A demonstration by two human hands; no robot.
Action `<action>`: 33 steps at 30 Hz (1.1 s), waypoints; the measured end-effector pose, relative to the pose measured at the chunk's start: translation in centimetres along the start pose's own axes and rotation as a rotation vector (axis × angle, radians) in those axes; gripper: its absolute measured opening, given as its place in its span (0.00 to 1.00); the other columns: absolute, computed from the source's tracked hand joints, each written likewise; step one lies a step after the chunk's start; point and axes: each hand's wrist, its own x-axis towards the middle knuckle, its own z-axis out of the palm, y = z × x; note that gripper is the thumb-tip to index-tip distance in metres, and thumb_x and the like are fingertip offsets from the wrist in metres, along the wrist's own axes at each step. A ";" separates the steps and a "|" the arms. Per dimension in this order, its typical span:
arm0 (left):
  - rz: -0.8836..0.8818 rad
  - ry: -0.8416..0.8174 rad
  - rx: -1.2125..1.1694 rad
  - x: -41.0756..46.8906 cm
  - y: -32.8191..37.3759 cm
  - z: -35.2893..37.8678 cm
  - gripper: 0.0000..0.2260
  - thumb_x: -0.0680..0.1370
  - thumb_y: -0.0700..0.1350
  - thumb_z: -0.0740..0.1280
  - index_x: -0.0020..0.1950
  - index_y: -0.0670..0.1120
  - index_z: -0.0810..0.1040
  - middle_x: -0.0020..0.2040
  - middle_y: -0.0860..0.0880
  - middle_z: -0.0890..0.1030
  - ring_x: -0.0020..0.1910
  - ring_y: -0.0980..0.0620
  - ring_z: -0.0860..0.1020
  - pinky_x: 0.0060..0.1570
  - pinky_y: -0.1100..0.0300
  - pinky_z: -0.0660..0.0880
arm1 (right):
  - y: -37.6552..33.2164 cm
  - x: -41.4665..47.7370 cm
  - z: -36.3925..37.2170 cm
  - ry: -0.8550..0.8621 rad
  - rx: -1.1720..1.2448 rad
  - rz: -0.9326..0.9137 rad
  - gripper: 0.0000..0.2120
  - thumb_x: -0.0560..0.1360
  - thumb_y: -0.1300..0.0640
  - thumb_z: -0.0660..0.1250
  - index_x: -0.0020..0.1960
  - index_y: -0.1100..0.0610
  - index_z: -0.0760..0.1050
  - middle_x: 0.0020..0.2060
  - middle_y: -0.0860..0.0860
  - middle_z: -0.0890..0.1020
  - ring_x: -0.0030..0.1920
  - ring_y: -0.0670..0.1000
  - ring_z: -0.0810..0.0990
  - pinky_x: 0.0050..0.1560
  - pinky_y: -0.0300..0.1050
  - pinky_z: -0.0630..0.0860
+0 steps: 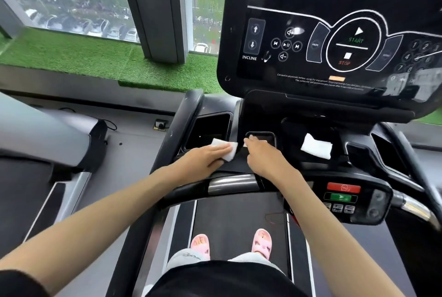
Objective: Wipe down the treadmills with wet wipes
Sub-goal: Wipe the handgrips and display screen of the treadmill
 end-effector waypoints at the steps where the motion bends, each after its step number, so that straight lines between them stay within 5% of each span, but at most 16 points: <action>1: 0.000 -0.002 0.018 -1.3 -1.0 -0.3 0.21 0.81 0.44 0.62 0.75 0.49 0.67 0.73 0.55 0.68 0.69 0.50 0.71 0.64 0.53 0.71 | -0.3 -0.1 -0.1 0.001 0.021 -0.012 0.22 0.78 0.67 0.53 0.71 0.61 0.64 0.75 0.55 0.61 0.72 0.59 0.63 0.66 0.53 0.68; 7: -0.037 0.123 0.058 -1.7 -0.2 -0.8 0.16 0.80 0.47 0.61 0.68 0.50 0.75 0.65 0.55 0.78 0.60 0.50 0.77 0.53 0.54 0.77 | -2.4 -0.6 0.5 0.038 0.111 -0.096 0.23 0.78 0.68 0.52 0.72 0.59 0.64 0.75 0.54 0.63 0.73 0.55 0.62 0.67 0.50 0.65; 13: -0.079 0.250 0.094 -1.8 0.3 0.8 0.17 0.74 0.38 0.68 0.62 0.51 0.79 0.57 0.54 0.82 0.50 0.49 0.82 0.41 0.58 0.77 | -2.3 -0.4 1.3 0.104 0.093 -0.091 0.20 0.78 0.67 0.53 0.68 0.60 0.69 0.71 0.55 0.69 0.69 0.56 0.67 0.65 0.51 0.69; 17: -0.275 0.192 0.340 -4.5 -2.5 -1.0 0.09 0.72 0.37 0.68 0.48 0.50 0.79 0.37 0.50 0.82 0.34 0.43 0.79 0.27 0.58 0.66 | -2.4 0.2 2.3 0.121 0.019 -0.103 0.18 0.77 0.66 0.53 0.65 0.60 0.70 0.67 0.56 0.72 0.66 0.57 0.71 0.60 0.51 0.73; 20: -0.301 0.168 0.369 -3.5 -0.8 -1.0 0.11 0.64 0.33 0.71 0.37 0.48 0.75 0.25 0.48 0.72 0.26 0.42 0.72 0.25 0.62 0.54 | -2.4 0.5 2.7 0.143 -0.033 -0.105 0.18 0.77 0.66 0.53 0.65 0.60 0.69 0.66 0.56 0.72 0.64 0.57 0.72 0.59 0.50 0.74; 22: -0.248 0.176 0.309 -2.6 0.3 -0.6 0.10 0.66 0.35 0.70 0.37 0.48 0.73 0.27 0.47 0.72 0.28 0.41 0.73 0.25 0.61 0.50 | -2.4 0.5 2.7 0.133 -0.043 -0.108 0.18 0.77 0.66 0.53 0.66 0.61 0.69 0.67 0.56 0.71 0.65 0.57 0.71 0.61 0.50 0.73; 24: -0.233 0.148 0.311 -2.8 -0.4 -0.7 0.09 0.71 0.37 0.67 0.47 0.50 0.79 0.35 0.48 0.80 0.36 0.40 0.78 0.28 0.60 0.59 | -2.4 0.4 2.6 0.119 -0.043 -0.107 0.19 0.77 0.66 0.53 0.67 0.61 0.69 0.67 0.57 0.71 0.66 0.57 0.71 0.62 0.51 0.72; 26: -0.297 0.143 0.348 -4.0 -2.4 -1.2 0.20 0.73 0.36 0.63 0.60 0.55 0.80 0.45 0.46 0.84 0.44 0.39 0.80 0.37 0.55 0.69 | -2.3 0.3 2.5 0.115 -0.031 -0.109 0.19 0.77 0.66 0.53 0.67 0.61 0.69 0.67 0.57 0.71 0.66 0.57 0.70 0.63 0.51 0.71; 28: -0.381 0.124 0.350 -4.4 -3.6 -1.6 0.22 0.74 0.36 0.61 0.64 0.55 0.79 0.51 0.44 0.84 0.48 0.38 0.79 0.44 0.52 0.73 | -2.3 0.3 2.3 0.121 -0.018 -0.106 0.19 0.77 0.66 0.53 0.67 0.61 0.69 0.68 0.57 0.71 0.67 0.57 0.70 0.63 0.51 0.70; 33: -0.258 0.107 0.303 -1.7 0.0 -0.9 0.20 0.73 0.35 0.63 0.60 0.54 0.81 0.43 0.42 0.82 0.44 0.38 0.78 0.40 0.54 0.70 | -2.6 0.1 2.1 0.131 -0.001 -0.091 0.20 0.77 0.66 0.54 0.67 0.61 0.70 0.68 0.56 0.71 0.67 0.57 0.69 0.63 0.50 0.68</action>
